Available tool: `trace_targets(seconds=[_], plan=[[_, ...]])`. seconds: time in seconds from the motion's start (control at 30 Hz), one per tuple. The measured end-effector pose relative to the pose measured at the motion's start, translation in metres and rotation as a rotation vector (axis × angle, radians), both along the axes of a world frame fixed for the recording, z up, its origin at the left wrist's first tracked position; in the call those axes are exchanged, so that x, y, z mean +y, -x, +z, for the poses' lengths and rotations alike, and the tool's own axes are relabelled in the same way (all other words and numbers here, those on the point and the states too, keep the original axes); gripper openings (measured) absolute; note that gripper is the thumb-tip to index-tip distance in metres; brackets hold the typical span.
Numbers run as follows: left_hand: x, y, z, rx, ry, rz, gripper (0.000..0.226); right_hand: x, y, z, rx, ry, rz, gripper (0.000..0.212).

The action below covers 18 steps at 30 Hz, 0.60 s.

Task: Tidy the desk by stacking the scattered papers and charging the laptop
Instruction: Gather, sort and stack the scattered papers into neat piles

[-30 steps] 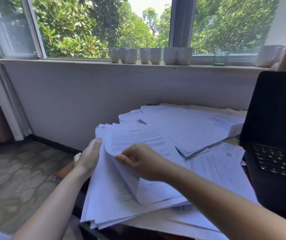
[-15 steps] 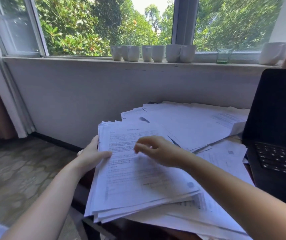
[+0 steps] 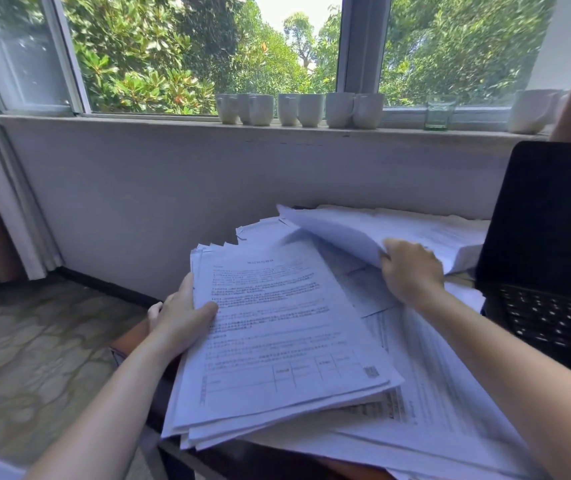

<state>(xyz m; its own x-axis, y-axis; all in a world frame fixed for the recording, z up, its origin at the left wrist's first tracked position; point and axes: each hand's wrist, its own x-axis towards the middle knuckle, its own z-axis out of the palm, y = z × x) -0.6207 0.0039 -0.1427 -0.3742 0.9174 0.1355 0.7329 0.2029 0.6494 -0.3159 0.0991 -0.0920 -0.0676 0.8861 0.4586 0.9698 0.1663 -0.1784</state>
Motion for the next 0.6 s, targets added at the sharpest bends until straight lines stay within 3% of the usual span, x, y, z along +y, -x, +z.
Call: trace_targets(seconds=[0.1,0.23,0.43,0.53,0.6], plan=[[0.002,0.001,-0.001,0.014,0.006,0.017,0.06,0.003,-0.005,0.014,0.179,-0.203,0.129,0.034],[0.004,0.004,-0.004,0.018,0.008,0.024,0.053,-0.02,0.009,0.025,0.178,-0.361,0.432,0.031],[0.003,0.0,0.001,-0.055,-0.005,0.07,0.049,-0.065,0.063,0.01,0.125,-0.139,0.785,0.028],[-0.001,-0.005,0.002,-0.137,-0.059,0.083,0.072,-0.087,0.085,0.0,0.087,-0.008,0.922,0.024],[-0.002,-0.007,0.003,-0.147,-0.074,0.089,0.075,-0.101,0.094,-0.001,0.059,0.109,1.006,0.022]])
